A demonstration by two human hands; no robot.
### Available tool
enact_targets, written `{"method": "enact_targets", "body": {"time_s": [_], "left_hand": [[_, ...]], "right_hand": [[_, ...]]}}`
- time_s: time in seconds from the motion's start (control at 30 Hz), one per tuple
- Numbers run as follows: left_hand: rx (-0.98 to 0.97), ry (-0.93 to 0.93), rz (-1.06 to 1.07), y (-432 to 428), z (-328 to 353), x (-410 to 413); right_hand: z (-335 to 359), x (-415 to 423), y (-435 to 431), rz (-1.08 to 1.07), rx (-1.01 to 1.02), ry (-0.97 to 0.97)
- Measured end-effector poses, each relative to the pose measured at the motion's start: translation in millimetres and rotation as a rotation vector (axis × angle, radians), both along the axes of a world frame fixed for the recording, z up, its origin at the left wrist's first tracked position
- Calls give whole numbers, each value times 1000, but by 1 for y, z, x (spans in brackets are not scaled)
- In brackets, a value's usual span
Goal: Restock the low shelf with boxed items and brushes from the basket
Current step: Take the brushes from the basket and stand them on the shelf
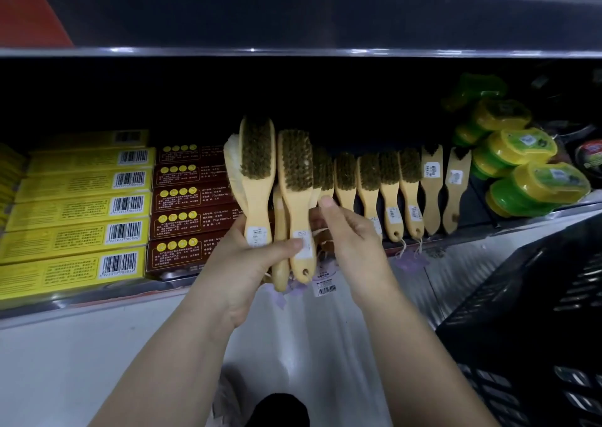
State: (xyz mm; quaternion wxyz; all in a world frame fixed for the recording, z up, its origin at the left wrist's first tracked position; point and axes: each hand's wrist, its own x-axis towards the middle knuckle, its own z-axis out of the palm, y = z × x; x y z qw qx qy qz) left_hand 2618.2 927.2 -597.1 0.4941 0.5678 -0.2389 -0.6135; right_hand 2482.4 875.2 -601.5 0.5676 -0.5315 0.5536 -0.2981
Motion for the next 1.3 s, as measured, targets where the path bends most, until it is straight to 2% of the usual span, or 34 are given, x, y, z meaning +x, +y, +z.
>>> {"method": "enact_targets", "body": {"time_s": [0.03,0.1,0.2,0.23,0.3,0.4,0.67,0.77,0.87,1.0,1.1,1.2,1.3], "left_hand": [[-17,-3,-11,-1,1,-3],[-27,12,-25,-1,3,-9],[-16,20,46,-2,-1,-10],[-14,19,70,-2,-2,-10],[-6,37,112,-2,-3,-7],[9,91,149,-3,-4,-5],[-32,133,112,-7,-5,-11],[-41,115,135,-10,-8,-18],[-18,97,160,-12,-13,-24],[-21,74,120,-12,-16,-30],[-27,43,107,-12,-17,-35],[-9,6,118,-14,-15,-34],[4,54,109,-13,-11,-35]], "right_hand": [[3,-1,3,47,22,-77],[4,-3,5,83,-15,-103],[-1,-7,-6,-137,45,-276],[-4,-10,-12,-232,44,-258],[-14,-14,-28,-347,-4,-51],[-27,-8,-38,-284,-32,168],[-46,1,-41,-166,-143,393],[-38,-1,-40,-184,-159,388],[-24,-6,-30,-213,-256,387],[-2,-7,-7,-63,-120,-30],[-2,-15,-6,-180,-60,-119],[-10,-30,-26,-385,-34,22],[-20,-35,-47,-400,8,201]]}}
